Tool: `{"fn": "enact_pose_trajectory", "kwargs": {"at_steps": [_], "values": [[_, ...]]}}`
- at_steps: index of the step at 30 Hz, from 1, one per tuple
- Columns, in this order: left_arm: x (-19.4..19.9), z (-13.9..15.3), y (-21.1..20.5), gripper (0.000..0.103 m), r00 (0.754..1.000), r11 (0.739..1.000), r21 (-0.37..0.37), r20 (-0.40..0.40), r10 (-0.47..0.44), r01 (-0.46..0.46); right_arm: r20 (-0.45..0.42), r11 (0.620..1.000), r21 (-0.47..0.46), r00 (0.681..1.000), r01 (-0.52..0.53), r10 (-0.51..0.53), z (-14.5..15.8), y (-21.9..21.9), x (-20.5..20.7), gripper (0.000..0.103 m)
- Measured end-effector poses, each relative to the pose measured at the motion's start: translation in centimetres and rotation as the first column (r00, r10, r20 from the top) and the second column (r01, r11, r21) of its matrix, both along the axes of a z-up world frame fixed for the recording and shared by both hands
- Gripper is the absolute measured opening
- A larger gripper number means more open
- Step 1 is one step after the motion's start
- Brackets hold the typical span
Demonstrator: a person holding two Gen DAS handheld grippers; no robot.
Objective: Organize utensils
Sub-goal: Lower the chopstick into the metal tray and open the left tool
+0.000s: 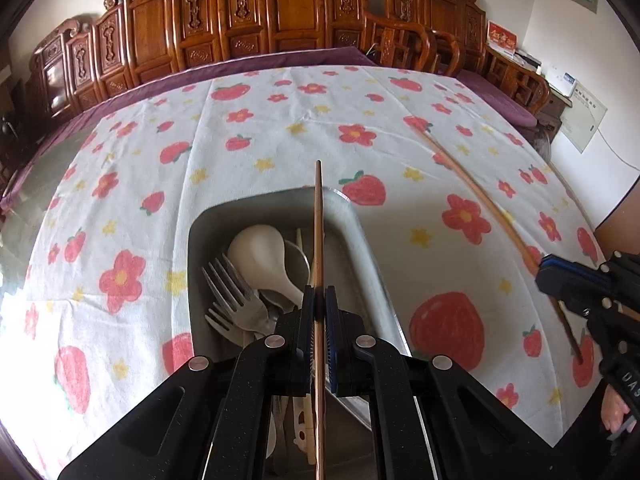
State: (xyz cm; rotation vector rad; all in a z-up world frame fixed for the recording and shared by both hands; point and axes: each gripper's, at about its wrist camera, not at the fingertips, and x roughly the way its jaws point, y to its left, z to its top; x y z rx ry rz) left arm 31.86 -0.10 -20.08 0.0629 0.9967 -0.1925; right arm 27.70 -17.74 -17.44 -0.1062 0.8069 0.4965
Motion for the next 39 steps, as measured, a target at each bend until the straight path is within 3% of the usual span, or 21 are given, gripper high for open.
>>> {"fn": "enact_pose_trajectory", "kwargs": {"at_steps": [8,16,24,36,37,39], "values": [[0.2,-2.8,0.4,0.004,0.998,1.0,0.03,-0.066,0.01,-0.008,-0.001,1.0,0.011,1.0,0.014,-0.014,-0.2,-0.7,0.1,0.006],[0.0,-3.1,0.2,0.004,0.997,1.0,0.003,-0.077,-0.003,0.003,-0.003,1.0,0.007,1.0,0.021,-0.021,-0.3,-1.0,0.1,0.006],[-0.1,-1.7,-0.1,0.004,1.0,1.0,0.006,-0.028,-0.002,0.002,-0.005,1.0,0.008,1.0,0.024,-0.024,-0.3,-1.1,0.1,0.006],[-4.2,2.1,4.3,0.005,0.997,0.997,-0.038,0.045,0.062,-0.06,-0.01,1.0,0.022,1.0,0.002,-0.002,0.7,0.7,-0.7,0.006],[-4.6,2.4,4.7,0.007,0.996,0.997,-0.042,0.05,0.067,-0.065,-0.012,1.0,0.031,1.0,-0.004,0.004,0.9,1.1,-0.8,0.006],[-5.0,3.0,5.5,0.022,0.995,0.996,-0.042,0.063,0.079,-0.076,-0.014,0.999,0.035,1.0,-0.014,0.015,1.1,1.9,-0.9,0.006]]}}
